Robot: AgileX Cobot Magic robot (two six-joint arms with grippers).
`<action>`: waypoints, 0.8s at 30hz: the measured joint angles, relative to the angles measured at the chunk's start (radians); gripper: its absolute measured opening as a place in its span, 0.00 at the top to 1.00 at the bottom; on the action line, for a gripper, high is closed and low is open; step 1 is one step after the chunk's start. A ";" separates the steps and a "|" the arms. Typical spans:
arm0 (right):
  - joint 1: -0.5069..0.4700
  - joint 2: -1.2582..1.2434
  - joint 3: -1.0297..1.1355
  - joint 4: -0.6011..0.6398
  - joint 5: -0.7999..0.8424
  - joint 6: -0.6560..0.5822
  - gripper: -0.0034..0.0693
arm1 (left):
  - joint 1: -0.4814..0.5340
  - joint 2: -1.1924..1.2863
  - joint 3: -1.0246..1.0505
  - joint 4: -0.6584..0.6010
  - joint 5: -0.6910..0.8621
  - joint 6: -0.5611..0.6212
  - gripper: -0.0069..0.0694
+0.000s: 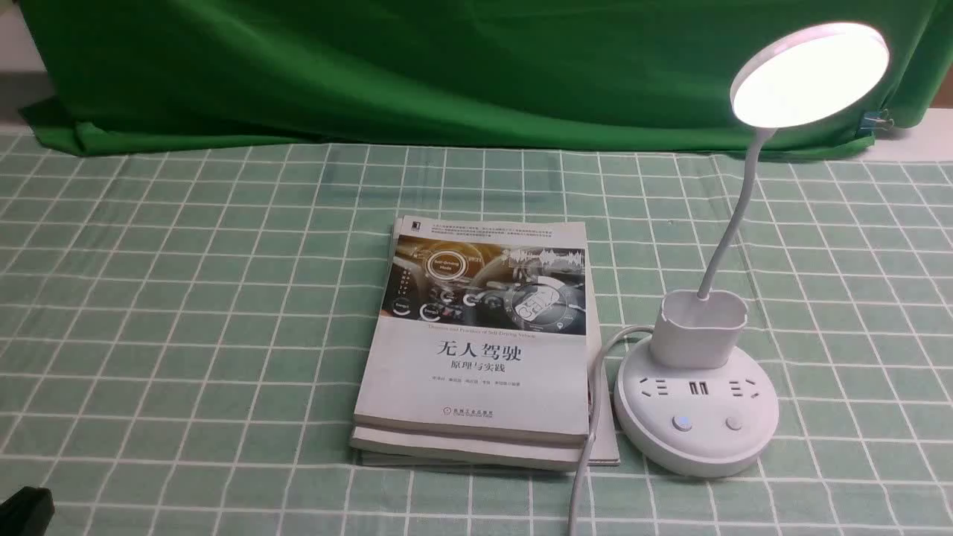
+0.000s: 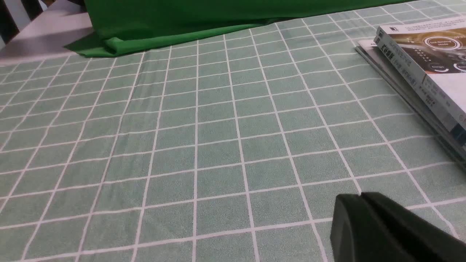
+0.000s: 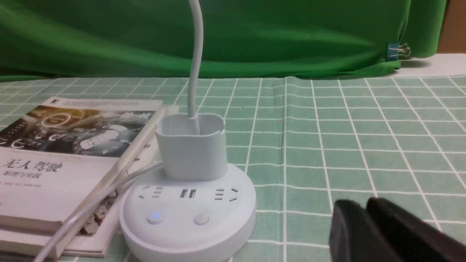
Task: Turn off the desk lamp on the blue coffee tablecloth by hand.
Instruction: 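Press the power button on the lamp base to turn the lamp off with the right gripper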
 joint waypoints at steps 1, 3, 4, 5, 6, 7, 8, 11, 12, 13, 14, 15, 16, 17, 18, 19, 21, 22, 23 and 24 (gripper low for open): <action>0.000 0.000 0.000 0.000 0.000 0.000 0.86 | 0.000 0.000 0.000 0.000 0.000 0.000 0.91; 0.000 0.000 0.000 0.000 0.000 0.000 0.86 | 0.000 0.000 0.000 0.000 0.000 0.000 0.91; 0.000 0.000 0.000 0.000 0.000 0.000 0.86 | 0.000 0.000 0.000 0.000 0.000 0.000 0.91; 0.000 0.000 0.000 0.000 0.000 0.000 0.86 | 0.000 0.000 0.000 0.000 0.000 0.000 0.91; 0.000 0.000 0.000 0.000 0.000 0.000 0.86 | 0.000 0.000 0.000 0.000 0.000 0.000 0.91; 0.000 0.000 0.000 0.000 0.000 0.000 0.86 | 0.000 0.000 0.000 0.000 0.000 0.000 0.91; 0.000 0.000 0.000 0.000 0.000 0.000 0.86 | 0.000 0.000 0.000 0.000 0.000 0.000 0.91; 0.000 0.000 0.000 0.000 0.000 0.000 0.86 | 0.000 0.000 0.000 0.000 0.000 0.000 0.91; 0.000 0.000 0.000 0.000 0.000 0.000 0.86 | 0.000 0.000 0.000 0.000 0.000 0.000 0.91; 0.000 0.000 0.000 0.000 0.000 0.000 0.86 | 0.000 0.000 0.000 0.000 0.000 0.000 0.91; 0.000 0.000 0.000 0.000 0.000 0.000 0.86 | 0.000 0.000 0.000 0.000 0.000 0.000 0.91; 0.000 0.000 0.000 0.000 0.000 0.000 0.86 | 0.000 0.000 0.000 0.000 0.000 0.000 0.91; 0.000 0.000 0.000 0.000 0.000 0.000 0.86 | 0.000 0.000 0.000 0.000 0.000 0.000 0.91; 0.000 0.000 0.000 0.000 0.000 0.000 0.86 | 0.000 0.000 0.000 0.000 0.000 0.000 0.91; 0.000 0.000 0.000 0.000 0.000 0.000 0.86 | 0.000 0.000 0.000 0.000 0.000 0.000 0.91; 0.000 0.000 0.000 0.000 0.000 0.000 0.86 | 0.000 0.000 0.000 0.000 0.000 0.000 0.91; 0.000 0.000 0.000 0.000 0.000 0.000 0.86 | 0.000 0.000 0.000 0.000 0.000 0.000 0.91; 0.000 0.000 0.000 0.000 0.000 0.000 0.86 | 0.000 0.000 0.000 0.000 0.000 0.000 0.91; 0.000 0.000 0.000 0.000 -0.002 0.000 0.86 | 0.000 0.000 0.000 0.000 0.000 0.000 0.91; 0.000 0.000 0.000 0.000 -0.014 0.000 0.86 | 0.000 0.000 0.000 0.000 0.000 0.000 0.91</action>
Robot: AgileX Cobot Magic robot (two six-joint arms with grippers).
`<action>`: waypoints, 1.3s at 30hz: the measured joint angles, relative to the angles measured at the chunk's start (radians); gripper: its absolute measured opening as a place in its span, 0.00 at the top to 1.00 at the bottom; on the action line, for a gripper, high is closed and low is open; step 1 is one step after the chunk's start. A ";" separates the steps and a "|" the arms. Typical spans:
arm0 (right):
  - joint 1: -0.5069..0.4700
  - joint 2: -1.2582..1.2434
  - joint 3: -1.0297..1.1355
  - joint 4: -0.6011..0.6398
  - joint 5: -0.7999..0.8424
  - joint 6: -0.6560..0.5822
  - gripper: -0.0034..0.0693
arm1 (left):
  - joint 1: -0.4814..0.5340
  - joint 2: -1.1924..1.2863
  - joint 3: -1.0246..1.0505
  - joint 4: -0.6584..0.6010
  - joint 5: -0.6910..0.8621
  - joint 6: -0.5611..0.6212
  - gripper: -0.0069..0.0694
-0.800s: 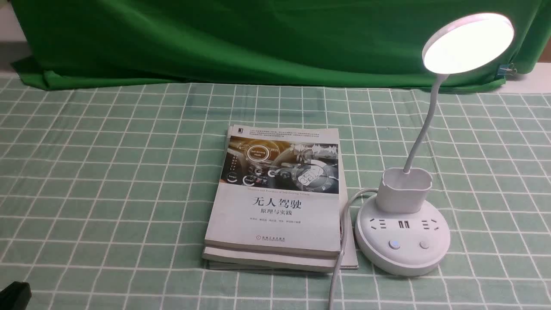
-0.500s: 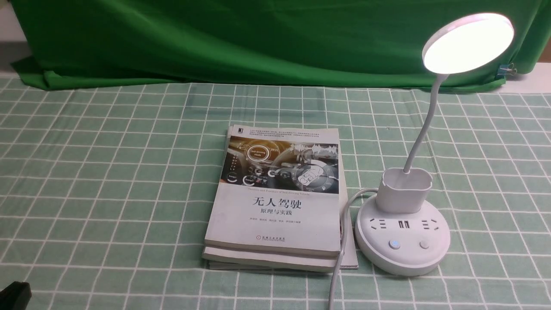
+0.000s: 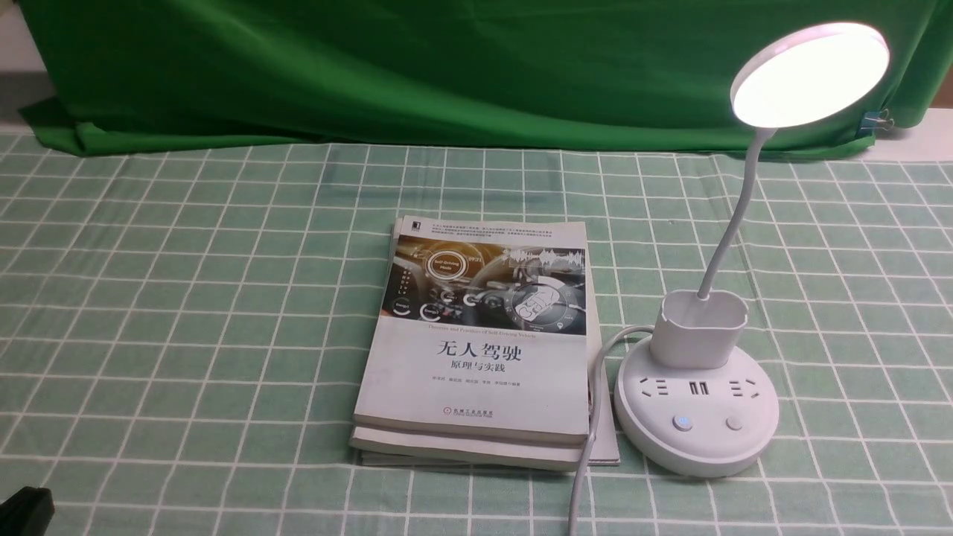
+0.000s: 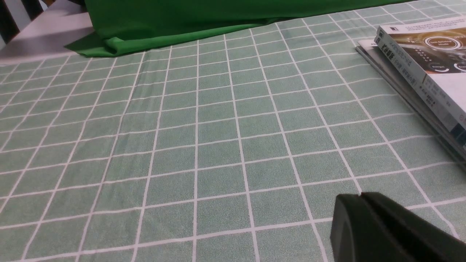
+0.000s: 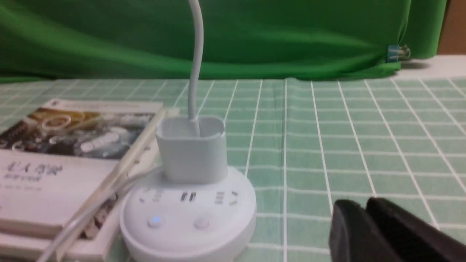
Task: Turn off the desk lamp on the blue coffee tablecloth by hand.
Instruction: 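Press the power button on the lamp base to turn the lamp off with the right gripper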
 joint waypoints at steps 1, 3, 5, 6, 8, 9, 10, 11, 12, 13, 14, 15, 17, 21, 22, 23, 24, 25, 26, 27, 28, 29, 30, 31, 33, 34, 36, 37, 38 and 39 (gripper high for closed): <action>0.000 0.000 0.000 0.000 -0.003 0.000 0.86 | 0.000 0.000 0.000 0.000 0.000 0.000 0.91; 0.000 0.000 0.000 0.028 -0.068 0.085 0.85 | 0.000 0.000 0.000 0.000 0.000 0.000 0.91; 0.000 0.000 0.000 0.053 -0.137 0.201 0.84 | 0.000 0.000 0.000 0.000 0.000 0.000 0.91; 0.000 0.000 0.000 0.061 -0.170 0.265 0.84 | 0.000 0.000 0.000 0.000 0.000 0.000 0.91; 0.000 0.000 0.000 0.075 -0.257 0.455 0.83 | 0.000 0.000 0.000 0.000 0.000 0.000 0.91; 0.000 0.000 0.000 0.080 -0.290 0.506 0.82 | 0.000 0.000 0.000 0.000 0.000 0.000 0.91; 0.000 0.000 0.000 0.081 -0.309 0.527 0.82 | 0.000 0.000 0.000 0.000 0.000 0.000 0.91; 0.000 0.000 0.000 0.081 -0.313 0.531 0.82 | 0.000 0.000 0.000 0.000 0.000 0.000 0.91; 0.000 0.000 0.000 0.085 -0.344 0.557 0.81 | 0.000 0.000 0.000 0.000 0.000 0.000 0.91; 0.000 0.000 0.000 0.085 -0.350 0.561 0.81 | 0.000 0.000 0.000 0.000 0.000 0.000 0.91; 0.000 0.000 0.000 0.085 -0.362 0.575 0.81 | 0.000 0.000 0.000 0.000 0.000 0.000 0.91; 0.000 0.000 0.000 0.085 -0.359 0.594 0.81 | 0.000 0.000 0.000 0.000 0.000 0.000 0.91; 0.004 0.002 -0.005 0.086 -0.306 0.603 0.83 | 0.000 0.000 0.000 0.000 0.000 0.000 0.91; 0.047 0.082 -0.126 0.088 -0.087 0.506 0.88 | 0.000 0.000 0.000 0.000 0.000 0.000 0.91; 0.082 0.163 -0.198 0.088 0.005 0.449 0.90 | 0.000 0.000 0.000 0.000 0.000 0.000 0.91; 0.106 0.227 -0.290 0.088 0.120 0.380 0.90 | 0.000 0.000 0.000 0.000 0.000 0.000 0.91; 0.130 0.297 -0.356 0.088 0.188 0.342 0.90 | 0.000 0.000 0.000 0.000 0.000 0.000 0.91; 0.147 0.356 -0.396 0.087 0.258 0.310 0.91 | 0.000 0.000 0.000 0.000 0.000 0.000 0.91; 0.168 0.435 -0.458 0.085 0.346 0.273 0.91 | 0.000 0.000 0.000 0.000 0.000 0.000 0.91; 0.179 0.501 -0.504 0.082 0.412 0.246 0.91 | 0.000 0.000 0.000 0.000 0.000 0.000 0.91; 0.193 0.584 -0.556 0.076 0.488 0.215 0.91 | 0.000 0.000 0.000 0.000 0.000 0.000 0.91; 0.201 0.617 -0.584 0.068 0.527 0.200 0.91 | 0.000 0.000 0.000 0.000 0.000 0.000 0.91; 0.212 0.745 -0.641 0.052 0.601 0.170 0.91 | 0.000 0.000 0.000 0.000 0.000 0.000 0.91; 0.215 0.775 -0.655 0.048 0.609 0.166 0.91 | 0.000 0.000 0.000 0.000 0.000 0.000 0.91; 0.220 0.928 -0.721 0.032 0.661 0.120 0.91 | 0.000 0.000 0.000 0.000 0.000 0.000 0.91; 0.221 1.005 -0.752 0.029 0.662 0.099 0.91 | 0.000 0.000 0.000 0.000 0.000 0.000 0.91; 0.221 1.124 -0.800 0.026 0.650 0.067 0.90 | 0.000 0.000 0.000 0.000 0.000 0.000 0.91; 0.221 1.158 -0.819 0.026 0.645 0.057 0.90 | 0.000 0.000 0.000 0.000 0.000 0.000 0.91; 0.221 1.221 -0.842 0.026 0.635 0.048 0.90 | 0.000 0.000 0.000 0.000 0.000 0.000 0.91; 0.221 1.260 -0.862 0.026 0.628 0.034 0.90 | 0.000 0.000 0.000 0.000 0.000 0.000 0.91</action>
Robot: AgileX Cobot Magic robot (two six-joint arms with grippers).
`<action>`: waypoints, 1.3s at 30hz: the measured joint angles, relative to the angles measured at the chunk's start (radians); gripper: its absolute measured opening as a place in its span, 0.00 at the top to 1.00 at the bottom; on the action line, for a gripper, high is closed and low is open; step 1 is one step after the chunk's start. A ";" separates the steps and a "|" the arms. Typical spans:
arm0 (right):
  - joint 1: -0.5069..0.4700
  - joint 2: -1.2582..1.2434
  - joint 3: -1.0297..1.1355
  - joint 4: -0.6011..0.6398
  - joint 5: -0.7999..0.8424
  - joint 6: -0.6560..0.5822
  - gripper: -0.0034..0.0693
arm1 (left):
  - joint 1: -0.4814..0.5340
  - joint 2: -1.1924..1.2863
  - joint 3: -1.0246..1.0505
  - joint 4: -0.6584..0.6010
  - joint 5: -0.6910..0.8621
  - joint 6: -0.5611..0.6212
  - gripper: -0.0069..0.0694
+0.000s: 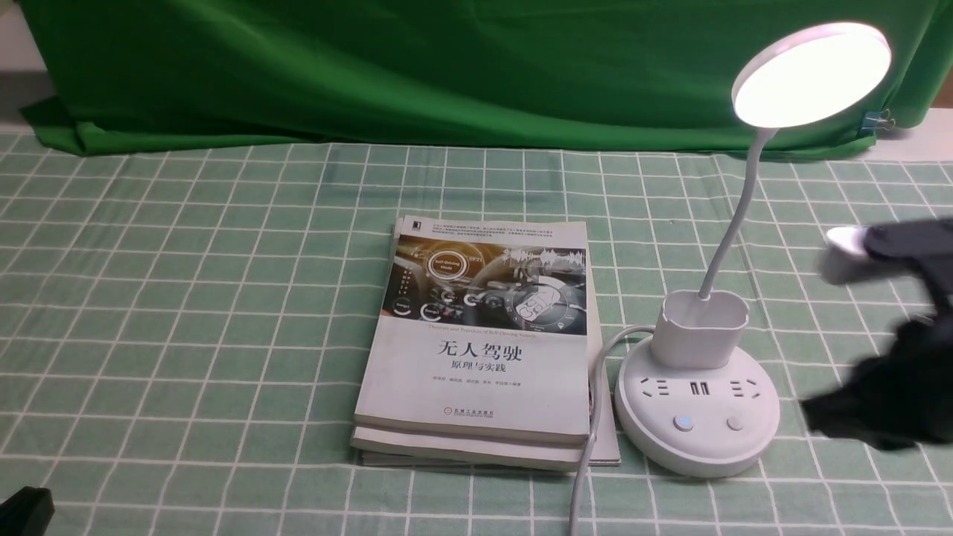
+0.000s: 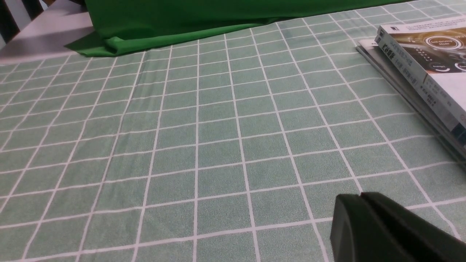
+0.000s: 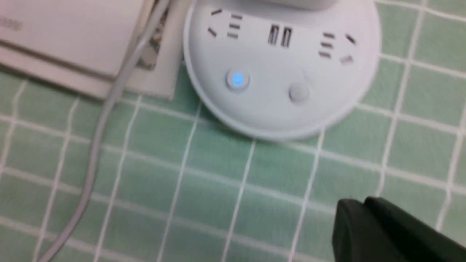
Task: Turn off the desk lamp on the blue coffee tablecloth by hand.
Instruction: 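Press the power button on the lamp base to turn the lamp off with the right gripper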
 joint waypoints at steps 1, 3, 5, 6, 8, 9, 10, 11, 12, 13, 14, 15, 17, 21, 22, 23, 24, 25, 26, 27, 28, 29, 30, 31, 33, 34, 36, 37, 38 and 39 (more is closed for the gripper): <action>0.000 0.028 -0.008 0.001 -0.003 -0.004 0.90 | 0.000 0.000 0.000 0.000 0.000 0.000 0.91; 0.000 0.128 -0.050 0.001 -0.020 -0.015 0.91 | 0.000 0.000 0.000 0.000 0.000 0.000 0.91; 0.000 0.191 -0.077 0.002 -0.024 -0.021 0.91 | 0.000 0.000 0.000 0.000 0.000 0.000 0.91; 0.000 0.216 -0.087 0.003 -0.025 -0.022 0.91 | 0.000 0.000 0.000 0.000 0.000 0.000 0.91; 0.000 0.271 -0.104 0.015 -0.041 -0.034 0.91 | 0.000 0.000 0.000 0.000 0.000 0.000 0.91; 0.000 0.298 -0.108 0.024 -0.054 -0.034 0.91 | 0.000 0.000 0.000 0.000 0.000 0.000 0.91; 0.000 0.316 -0.109 0.035 -0.063 -0.034 0.91 | 0.000 0.000 0.000 0.000 0.000 0.000 0.91; 0.000 0.339 -0.110 0.043 -0.075 -0.040 0.91 | 0.000 0.000 0.000 0.000 0.000 0.000 0.91; 0.000 0.358 -0.110 0.048 -0.083 -0.042 0.91 | 0.000 0.000 0.000 0.000 0.000 0.000 0.91; 0.000 0.361 -0.110 0.049 -0.085 -0.042 0.91 | 0.000 0.000 0.000 0.000 0.000 0.000 0.91; 0.000 0.379 -0.110 0.052 -0.096 -0.045 0.91 | 0.000 0.000 0.000 0.000 0.000 0.000 0.91; 0.000 0.391 -0.110 0.054 -0.104 -0.048 0.91 | 0.000 0.000 0.000 0.000 0.000 0.000 0.91; -0.004 0.406 -0.110 0.059 -0.115 -0.052 0.91 | 0.000 0.000 0.000 0.000 0.000 0.000 0.91; -0.030 0.411 -0.111 0.064 -0.132 -0.057 0.91 | 0.000 0.000 0.000 0.000 0.000 0.000 0.91; -0.034 0.412 -0.112 0.066 -0.134 -0.058 0.91 | 0.000 0.000 0.000 0.000 0.000 0.000 0.91; -0.043 0.412 -0.112 0.075 -0.139 -0.063 0.91 | 0.000 0.000 0.000 0.000 0.000 0.000 0.91; -0.045 0.413 -0.112 0.084 -0.142 -0.067 0.91 | 0.000 0.000 0.000 0.000 0.000 0.000 0.91; -0.048 0.413 -0.112 0.092 -0.143 -0.074 0.91 | 0.000 0.000 0.000 0.000 0.000 0.000 0.91; -0.048 0.413 -0.113 0.104 -0.146 -0.083 0.91 | 0.000 0.000 0.000 0.000 0.000 0.000 0.91; -0.049 0.413 -0.113 0.108 -0.148 -0.086 0.91 | 0.000 0.000 0.000 0.000 0.000 0.000 0.91; -0.049 0.413 -0.114 0.115 -0.151 -0.086 0.91 | 0.000 0.000 0.000 0.000 0.000 0.000 0.91; -0.049 0.413 -0.114 0.116 -0.151 -0.086 0.91 | 0.000 0.000 0.000 0.000 0.000 0.000 0.91; -0.050 0.413 -0.115 0.117 -0.152 -0.087 0.91 | 0.000 0.000 0.000 0.000 0.000 0.000 0.91; -0.050 0.413 -0.115 0.117 -0.152 -0.088 0.91 | 0.000 0.000 0.000 0.000 0.000 0.000 0.91; -0.050 0.413 -0.115 0.120 -0.150 -0.089 0.91 | 0.000 0.000 0.000 0.000 0.000 0.000 0.91; -0.050 0.413 -0.115 0.123 -0.147 -0.090 0.91 | 0.000 0.000 0.000 0.000 0.000 0.000 0.91; -0.050 0.413 -0.115 0.138 -0.143 -0.102 0.91 | 0.000 0.000 0.000 0.000 0.000 0.000 0.91; -0.050 0.413 -0.115 0.145 -0.141 -0.109 0.91 | 0.000 0.000 0.000 0.000 0.000 0.000 0.91; -0.050 0.413 -0.115 0.149 -0.140 -0.111 0.91 | 0.000 0.000 0.000 0.000 0.000 0.000 0.91; -0.050 0.413 -0.115 0.152 -0.140 -0.112 0.91 | 0.000 0.000 0.000 0.000 0.000 0.000 0.91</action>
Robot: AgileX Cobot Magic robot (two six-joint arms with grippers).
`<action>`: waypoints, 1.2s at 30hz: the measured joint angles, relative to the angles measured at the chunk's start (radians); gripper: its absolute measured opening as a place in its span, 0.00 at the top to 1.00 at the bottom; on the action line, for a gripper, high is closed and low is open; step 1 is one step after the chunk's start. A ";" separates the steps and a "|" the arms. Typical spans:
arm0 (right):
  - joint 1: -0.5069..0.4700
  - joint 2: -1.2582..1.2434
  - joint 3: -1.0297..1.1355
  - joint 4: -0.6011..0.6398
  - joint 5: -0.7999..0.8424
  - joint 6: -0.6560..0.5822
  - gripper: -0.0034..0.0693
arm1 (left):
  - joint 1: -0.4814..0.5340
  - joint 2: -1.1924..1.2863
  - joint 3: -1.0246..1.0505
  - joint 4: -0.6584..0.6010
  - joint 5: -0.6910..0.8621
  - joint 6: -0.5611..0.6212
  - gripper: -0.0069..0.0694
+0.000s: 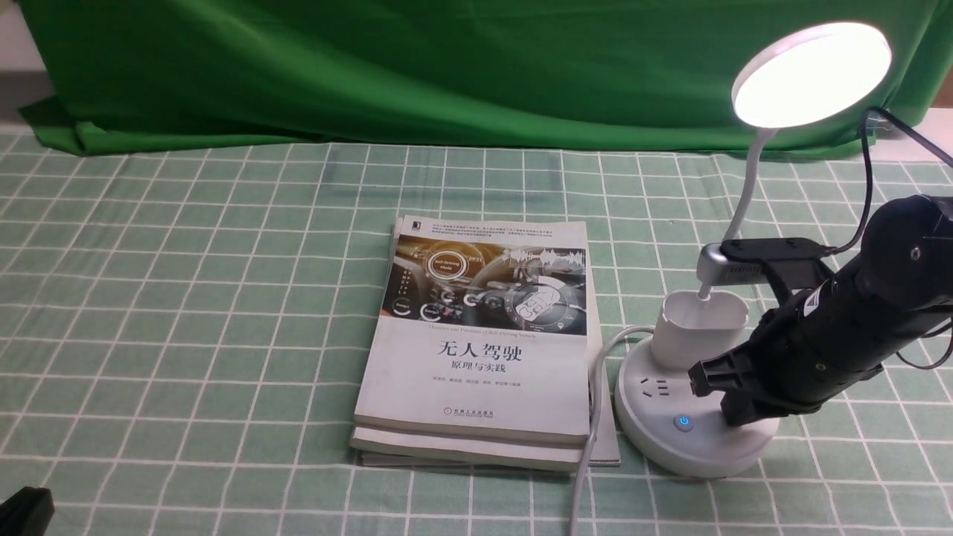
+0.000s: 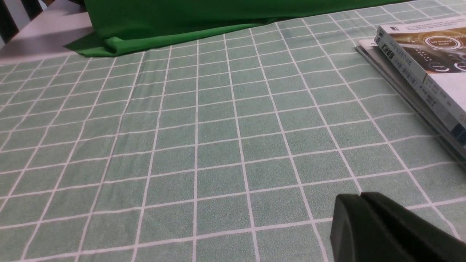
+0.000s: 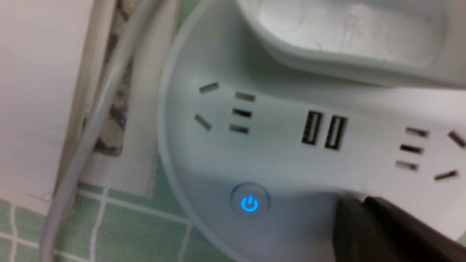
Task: Turn off the desk lamp on the blue coffee tablecloth by hand.
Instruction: 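Press the power button on the lamp base to turn the lamp off with the right gripper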
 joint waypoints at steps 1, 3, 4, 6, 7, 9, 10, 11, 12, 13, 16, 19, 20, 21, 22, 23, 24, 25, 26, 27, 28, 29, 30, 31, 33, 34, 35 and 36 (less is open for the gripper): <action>0.000 0.000 0.000 0.001 0.000 0.000 0.91 | 0.000 0.000 0.000 0.000 0.000 0.000 0.91; 0.000 0.000 0.000 0.003 0.001 0.000 0.91 | 0.000 0.000 0.000 0.000 0.000 0.000 0.91; 0.000 0.000 0.000 0.003 0.001 0.000 0.91 | 0.000 0.000 0.000 0.000 0.000 0.000 0.91; 0.000 0.003 0.000 0.003 0.001 -0.001 0.91 | 0.000 0.000 0.000 0.000 0.000 0.000 0.91; 0.000 0.007 0.000 0.003 0.002 -0.002 0.91 | 0.000 0.000 0.000 0.000 0.000 0.000 0.91; -0.001 0.016 -0.002 0.003 0.007 -0.003 0.91 | 0.000 0.000 0.000 0.000 0.000 0.000 0.91; -0.001 0.019 -0.003 0.003 0.009 -0.003 0.91 | 0.000 0.000 0.000 0.000 0.000 0.000 0.91; -0.001 0.029 -0.007 0.003 0.012 -0.004 0.91 | 0.000 0.000 0.000 0.000 0.000 0.000 0.91; -0.002 0.033 -0.012 0.003 0.016 -0.009 0.91 | 0.000 0.000 0.000 0.000 0.000 0.000 0.91; -0.002 0.033 -0.014 0.003 0.018 -0.015 0.91 | 0.000 0.000 0.000 0.000 0.000 0.000 0.91; -0.002 0.028 -0.014 0.003 0.018 -0.020 0.91 | 0.000 0.000 0.000 0.000 0.000 0.000 0.91; -0.002 0.004 -0.011 0.003 0.012 -0.022 0.91 | 0.000 0.000 0.000 0.000 0.000 0.000 0.91; -0.002 -0.006 -0.011 0.003 0.011 -0.022 0.91 | 0.000 0.000 0.000 0.000 0.000 0.000 0.91; -0.002 -0.023 -0.011 0.003 0.009 -0.022 0.91 | 0.000 0.000 0.000 0.000 0.000 0.000 0.91; -0.002 -0.046 -0.011 0.003 0.007 -0.022 0.91 | 0.000 0.000 0.000 0.000 0.000 0.000 0.91; -0.002 -0.060 -0.011 0.003 0.006 -0.022 0.91 | 0.000 0.000 0.000 0.000 0.000 0.000 0.91; -0.002 -0.069 -0.011 0.003 0.007 -0.022 0.91 | 0.000 0.000 0.000 0.000 0.000 0.000 0.91; -0.002 -0.073 -0.011 0.003 0.008 -0.023 0.91 | 0.000 0.000 0.000 0.000 0.000 0.000 0.91; -0.002 -0.073 -0.011 0.003 0.008 -0.023 0.91 | 0.000 0.000 0.000 0.000 0.000 0.000 0.91; -0.002 -0.073 -0.011 0.003 0.011 -0.023 0.90 | 0.000 0.000 0.000 0.000 0.000 0.000 0.91; -0.002 -0.070 -0.011 0.003 0.015 -0.023 0.90 | 0.000 0.000 0.000 0.000 0.000 0.000 0.91; -0.002 -0.063 -0.011 0.003 0.016 -0.023 0.90 | 0.000 0.000 0.000 0.000 0.000 0.000 0.91; -0.002 -0.053 -0.011 0.003 0.017 -0.023 0.90 | 0.000 0.000 0.000 0.000 0.000 0.000 0.91; -0.002 -0.045 -0.011 0.003 0.017 -0.023 0.90 | 0.000 0.000 0.000 0.000 0.000 0.000 0.91; -0.002 -0.019 -0.011 0.003 0.017 -0.023 0.90 | 0.000 0.000 0.000 0.000 0.000 0.000 0.91; -0.002 -0.006 -0.011 0.003 0.017 -0.023 0.90 | 0.000 0.000 0.000 0.000 0.000 0.000 0.91; -0.002 0.000 -0.011 0.003 0.016 -0.023 0.90 | 0.000 0.000 0.000 0.000 0.000 0.000 0.91; -0.002 0.025 -0.011 0.003 0.014 -0.023 0.90 | 0.000 0.000 0.000 0.000 0.000 0.000 0.91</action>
